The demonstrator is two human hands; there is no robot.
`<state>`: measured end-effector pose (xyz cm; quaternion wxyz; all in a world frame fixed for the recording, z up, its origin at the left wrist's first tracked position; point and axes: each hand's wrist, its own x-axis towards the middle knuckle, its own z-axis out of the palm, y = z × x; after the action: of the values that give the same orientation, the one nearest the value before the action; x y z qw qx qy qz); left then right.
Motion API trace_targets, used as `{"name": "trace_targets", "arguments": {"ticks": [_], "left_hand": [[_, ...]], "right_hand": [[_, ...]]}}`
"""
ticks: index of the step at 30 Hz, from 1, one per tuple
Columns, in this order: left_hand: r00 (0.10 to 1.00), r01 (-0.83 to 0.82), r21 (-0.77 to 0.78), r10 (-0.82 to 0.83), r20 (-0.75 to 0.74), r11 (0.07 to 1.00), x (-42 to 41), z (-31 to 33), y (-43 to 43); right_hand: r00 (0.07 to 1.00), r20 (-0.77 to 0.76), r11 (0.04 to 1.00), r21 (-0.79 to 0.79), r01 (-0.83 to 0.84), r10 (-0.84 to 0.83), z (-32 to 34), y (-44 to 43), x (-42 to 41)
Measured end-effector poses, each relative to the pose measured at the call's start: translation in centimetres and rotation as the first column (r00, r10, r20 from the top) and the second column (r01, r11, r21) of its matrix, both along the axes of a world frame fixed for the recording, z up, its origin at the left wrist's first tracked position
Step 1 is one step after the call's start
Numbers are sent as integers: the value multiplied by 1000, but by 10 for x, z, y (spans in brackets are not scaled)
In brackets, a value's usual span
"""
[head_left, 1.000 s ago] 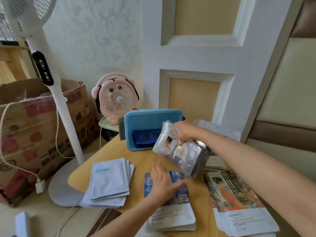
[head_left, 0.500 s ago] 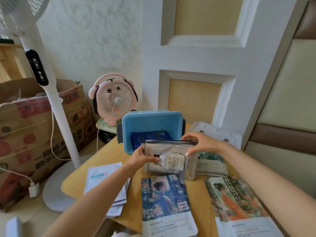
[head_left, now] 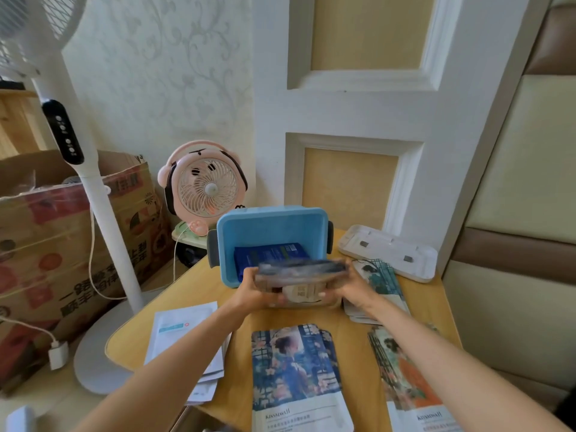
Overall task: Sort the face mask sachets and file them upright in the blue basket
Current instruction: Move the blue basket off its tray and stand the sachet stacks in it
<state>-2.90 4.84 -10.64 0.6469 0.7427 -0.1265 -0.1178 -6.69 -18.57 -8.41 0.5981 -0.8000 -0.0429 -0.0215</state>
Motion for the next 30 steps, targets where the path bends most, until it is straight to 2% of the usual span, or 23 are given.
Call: {"name": "trace_targets", "arguments": {"ticks": [1, 3, 5, 7, 10, 13, 16, 19, 22, 25, 28, 30], "left_hand": [[999, -18, 22, 18, -26, 1000, -2, -3, 1], [997, -71, 3, 71, -31, 997, -3, -5, -3], [994, -105, -66, 106, 21, 992, -6, 3, -13], [983, -164, -137, 173, 61, 977, -4, 18, -21], [989, -138, -135, 144, 36, 981, 3, 22, -15], [994, -58, -14, 56, -91, 998, 2, -4, -7], [988, -60, 4, 60, -142, 998, 2, -12, -7], [998, -27, 12, 28, -59, 1000, 6, -4, -6], [997, -75, -40, 76, 25, 996, 4, 7, -7], [998, -53, -57, 55, 32, 997, 7, 5, -5], [997, -64, -41, 63, -42, 997, 7, -4, 0], [995, -84, -59, 81, -58, 995, 5, -4, 0]], "right_hand": [[999, -35, 1000, 7, 17, -17, -8, -2, -1], [996, -45, 990, 118, 75, -71, -17, 1, 1], [985, -22, 958, 229, 172, -171, -8, 12, -2], [968, 29, 934, 270, 234, -251, 4, 13, 2], [980, 58, 966, 189, 179, -193, 4, 5, 5], [992, -76, 994, 36, 99, -96, -17, 3, 2], [992, -90, 994, 68, 89, -83, -21, 6, 2], [991, -12, 987, 87, 132, -132, -14, 10, 3], [982, 59, 974, 152, 166, -177, -3, 10, 4], [993, 14, 977, 182, 112, -116, -7, 6, 8], [995, -82, 972, 223, 80, -63, -14, 6, 6], [993, -93, 959, 268, 90, -67, -13, 6, 6]]}}
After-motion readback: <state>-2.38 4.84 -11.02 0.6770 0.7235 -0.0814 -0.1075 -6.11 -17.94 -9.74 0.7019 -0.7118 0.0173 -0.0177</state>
